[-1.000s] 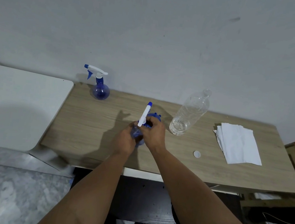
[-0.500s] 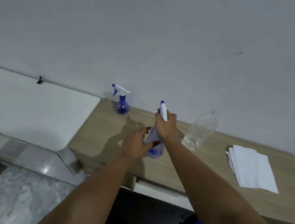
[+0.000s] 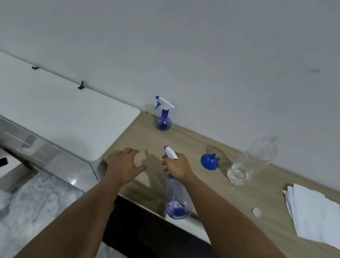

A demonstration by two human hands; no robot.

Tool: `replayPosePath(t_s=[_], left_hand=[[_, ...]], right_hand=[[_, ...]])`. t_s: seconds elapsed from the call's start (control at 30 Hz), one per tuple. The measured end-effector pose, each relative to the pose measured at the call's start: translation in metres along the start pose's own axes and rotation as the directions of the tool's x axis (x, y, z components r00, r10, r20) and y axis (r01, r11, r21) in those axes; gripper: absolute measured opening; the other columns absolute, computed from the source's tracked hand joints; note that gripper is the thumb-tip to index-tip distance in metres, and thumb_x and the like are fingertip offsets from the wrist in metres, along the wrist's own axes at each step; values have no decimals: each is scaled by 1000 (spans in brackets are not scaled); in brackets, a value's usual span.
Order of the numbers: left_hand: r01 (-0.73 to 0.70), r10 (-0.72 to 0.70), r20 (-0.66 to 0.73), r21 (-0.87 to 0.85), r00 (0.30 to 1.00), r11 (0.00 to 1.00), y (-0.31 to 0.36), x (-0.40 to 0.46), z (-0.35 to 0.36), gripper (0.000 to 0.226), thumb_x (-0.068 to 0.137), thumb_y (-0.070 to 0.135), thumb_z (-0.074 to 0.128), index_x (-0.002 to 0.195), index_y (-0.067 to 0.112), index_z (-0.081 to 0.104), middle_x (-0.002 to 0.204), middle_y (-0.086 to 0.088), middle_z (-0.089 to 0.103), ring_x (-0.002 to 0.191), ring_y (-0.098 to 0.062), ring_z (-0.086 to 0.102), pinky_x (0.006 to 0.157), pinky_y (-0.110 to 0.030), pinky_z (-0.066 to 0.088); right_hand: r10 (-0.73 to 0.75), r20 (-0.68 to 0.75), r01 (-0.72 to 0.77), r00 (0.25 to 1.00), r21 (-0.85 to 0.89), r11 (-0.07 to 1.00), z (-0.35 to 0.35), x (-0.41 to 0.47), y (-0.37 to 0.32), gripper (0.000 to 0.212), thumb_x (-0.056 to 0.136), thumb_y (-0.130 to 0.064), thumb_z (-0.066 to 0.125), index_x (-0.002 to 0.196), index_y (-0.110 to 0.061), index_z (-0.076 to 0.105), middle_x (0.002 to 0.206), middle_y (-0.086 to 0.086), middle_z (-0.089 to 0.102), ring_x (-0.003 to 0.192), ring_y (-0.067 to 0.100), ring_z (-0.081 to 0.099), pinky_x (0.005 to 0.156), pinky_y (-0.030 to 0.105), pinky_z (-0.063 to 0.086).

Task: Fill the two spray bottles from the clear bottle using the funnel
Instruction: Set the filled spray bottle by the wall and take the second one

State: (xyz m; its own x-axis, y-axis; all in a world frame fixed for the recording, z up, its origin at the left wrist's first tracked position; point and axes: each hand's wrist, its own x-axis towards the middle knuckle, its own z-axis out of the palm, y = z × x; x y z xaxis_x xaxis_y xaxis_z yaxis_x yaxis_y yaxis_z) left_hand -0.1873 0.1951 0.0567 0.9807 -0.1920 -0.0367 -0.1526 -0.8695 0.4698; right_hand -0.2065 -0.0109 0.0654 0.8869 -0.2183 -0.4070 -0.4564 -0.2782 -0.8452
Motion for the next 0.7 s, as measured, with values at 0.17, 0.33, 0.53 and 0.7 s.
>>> replayPosePath(t_s=[0.17, 0.33, 0.53, 0.7], left_hand=[[-7, 7, 12, 15, 1000, 1000, -8, 1, 7, 71, 79, 54, 71, 139, 20, 54, 139, 1, 54, 125, -22, 53, 101, -34, 43], [19, -19, 6, -19, 1000, 1000, -12, 4, 6, 71, 80, 54, 69, 141, 22, 52, 142, 3, 52, 128, -20, 51, 100, -34, 43], [32, -33, -4, -26, 999, 999, -15, 8, 3, 70, 83, 55, 68, 142, 22, 51, 143, 4, 52, 129, -18, 50, 99, -35, 45], [37, -37, -5, -27, 999, 999, -18, 10, 3, 70, 85, 57, 65, 143, 22, 49, 144, 3, 51, 131, -19, 48, 99, -35, 45]], right_hand=[[49, 8, -48, 999, -89, 995, 17, 11, 16, 19, 72, -28, 58, 75, -12, 66, 67, 3, 64, 61, 24, 59, 58, 36, 45], [78, 23, -74, 997, -132, 988, 21, 21, 17, 28, 73, -32, 56, 84, -9, 67, 81, 16, 74, 67, 31, 64, 59, 37, 46], [84, 19, -80, 996, -162, 984, 22, 15, 17, 37, 73, -32, 57, 96, -5, 71, 84, 19, 76, 62, 27, 68, 54, 33, 50], [94, 13, -90, 995, -178, 980, 22, 16, 16, 36, 73, -28, 57, 88, 1, 70, 80, 20, 75, 58, 26, 61, 55, 34, 46]])
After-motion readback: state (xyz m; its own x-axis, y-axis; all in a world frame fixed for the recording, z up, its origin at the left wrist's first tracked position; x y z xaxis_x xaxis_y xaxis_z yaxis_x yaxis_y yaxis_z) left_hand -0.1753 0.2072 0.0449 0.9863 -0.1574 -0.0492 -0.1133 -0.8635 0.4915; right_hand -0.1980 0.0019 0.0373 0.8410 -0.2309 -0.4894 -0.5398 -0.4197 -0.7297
